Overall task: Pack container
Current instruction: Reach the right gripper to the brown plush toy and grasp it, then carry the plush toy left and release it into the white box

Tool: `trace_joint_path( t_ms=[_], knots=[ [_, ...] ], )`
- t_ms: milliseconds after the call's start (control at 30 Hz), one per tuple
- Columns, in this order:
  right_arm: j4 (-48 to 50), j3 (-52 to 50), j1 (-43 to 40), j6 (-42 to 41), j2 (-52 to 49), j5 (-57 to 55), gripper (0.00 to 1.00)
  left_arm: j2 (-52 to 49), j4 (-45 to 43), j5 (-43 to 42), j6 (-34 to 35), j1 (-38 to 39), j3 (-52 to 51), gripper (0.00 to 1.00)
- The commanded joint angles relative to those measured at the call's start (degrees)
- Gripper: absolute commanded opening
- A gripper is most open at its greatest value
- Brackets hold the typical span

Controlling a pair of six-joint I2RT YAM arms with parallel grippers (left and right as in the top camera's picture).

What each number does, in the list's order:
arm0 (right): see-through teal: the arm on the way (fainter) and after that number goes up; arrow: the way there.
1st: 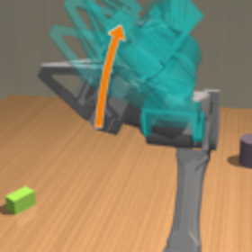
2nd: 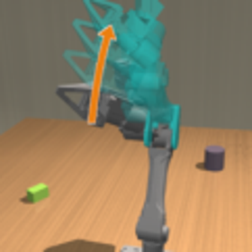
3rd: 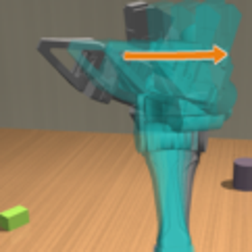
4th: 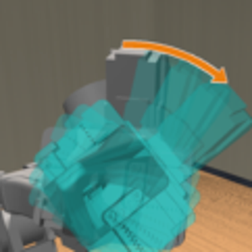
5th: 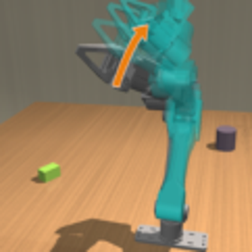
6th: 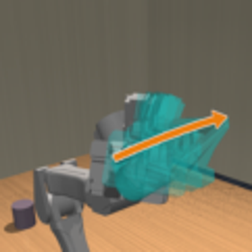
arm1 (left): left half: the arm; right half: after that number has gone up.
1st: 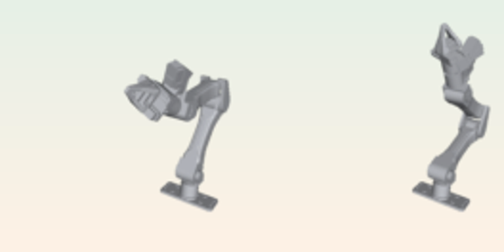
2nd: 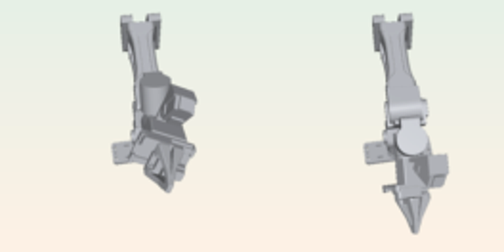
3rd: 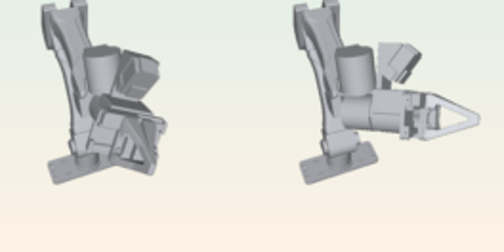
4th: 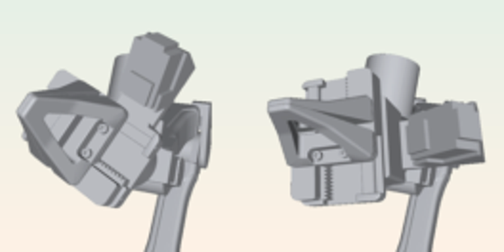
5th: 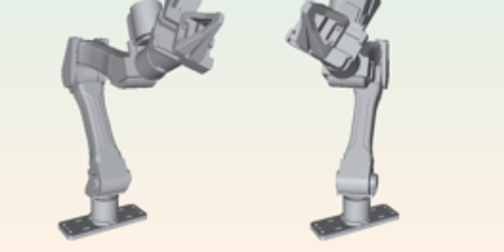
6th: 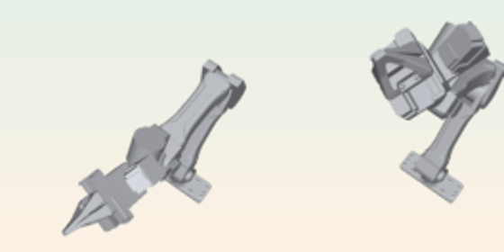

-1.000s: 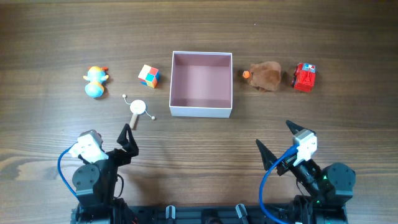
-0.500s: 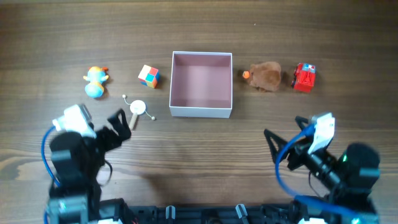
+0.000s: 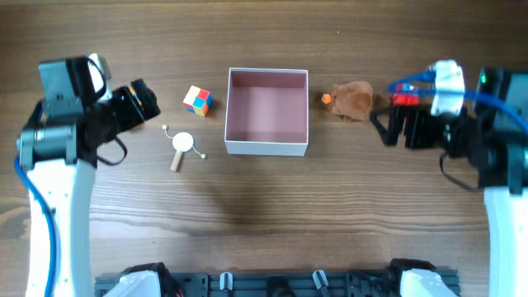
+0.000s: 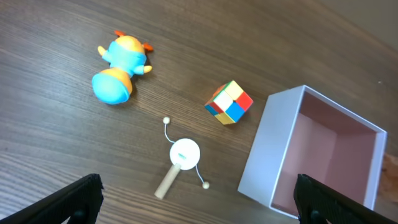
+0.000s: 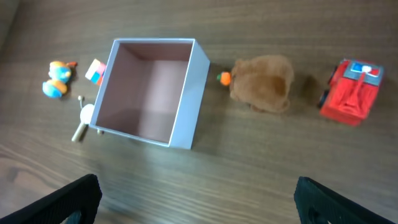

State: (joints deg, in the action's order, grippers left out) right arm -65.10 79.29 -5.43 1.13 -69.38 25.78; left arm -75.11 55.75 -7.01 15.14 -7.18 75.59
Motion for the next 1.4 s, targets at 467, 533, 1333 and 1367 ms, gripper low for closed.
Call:
trace_joint_path(
  t_ms=[467, 533, 1333, 1367],
  knots=[
    [4.3, 16.7, 11.1, -11.8, -28.8, -23.0, 1.0, -4.0, 0.7, 0.9, -1.4, 0.3, 1.2, 1.0],
    [4.4, 16.9, 11.0, -12.3, -31.7, -23.0, 1.0, -4.0, 0.7, 0.8, -1.4, 0.3, 1.1, 1.0],
    [8.7, 16.6, 10.7, -14.5, -55.1, -22.3, 0.99, -4.0, 0.7, 0.9, -1.4, 0.3, 1.1, 1.0],
    [8.7, 16.5, 10.7, -14.8, -55.5, -22.3, 0.95, -4.0, 0.7, 0.9, -1.4, 0.3, 1.1, 1.0]
  ],
)
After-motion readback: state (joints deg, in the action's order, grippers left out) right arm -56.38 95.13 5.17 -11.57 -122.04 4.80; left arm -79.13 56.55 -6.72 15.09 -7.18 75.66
